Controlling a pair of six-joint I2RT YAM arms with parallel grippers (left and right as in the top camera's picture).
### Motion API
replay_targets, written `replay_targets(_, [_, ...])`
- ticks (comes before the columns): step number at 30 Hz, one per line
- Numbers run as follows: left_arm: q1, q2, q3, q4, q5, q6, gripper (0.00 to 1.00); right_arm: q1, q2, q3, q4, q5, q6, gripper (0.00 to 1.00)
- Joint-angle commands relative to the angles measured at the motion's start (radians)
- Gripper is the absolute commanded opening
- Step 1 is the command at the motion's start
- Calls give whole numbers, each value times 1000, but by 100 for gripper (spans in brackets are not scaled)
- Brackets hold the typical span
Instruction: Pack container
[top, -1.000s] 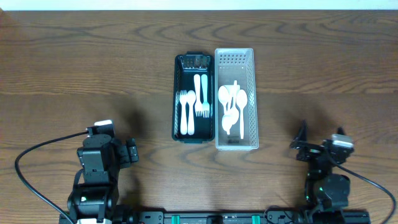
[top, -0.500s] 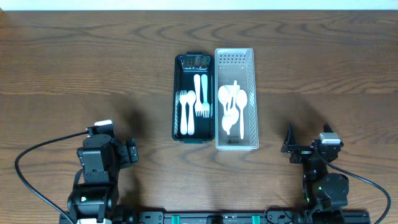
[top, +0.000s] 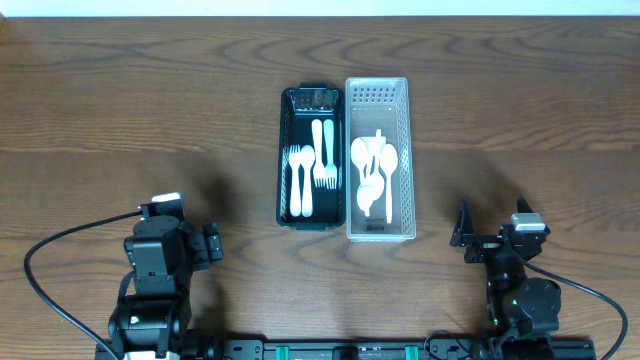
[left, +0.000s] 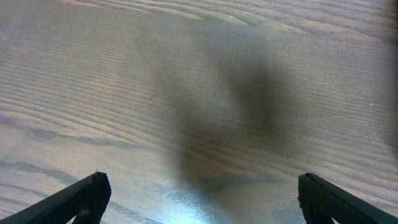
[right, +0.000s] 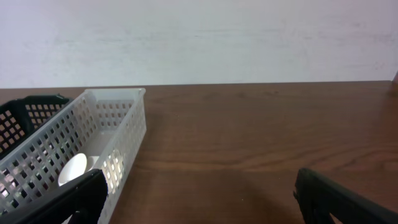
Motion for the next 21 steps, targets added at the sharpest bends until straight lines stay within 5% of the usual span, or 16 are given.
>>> replay_targets(1, [-2,-3,-1,0,-5,-2,98,8,-8,-6,-2,-8,-14,99])
replay_targets(10, [1,-50,-1,-8,-38,-1,98,8,-8,-5,-2,-8,-14,99])
replay_targets(17, [-12,-344,-29,-69,158,-3,98,8,-8,-6,-3,-8,-14,99])
replay_targets(21, [-15,-493,-116,65,148,-9,98,8,-8,-5,-3,-8,-14,99])
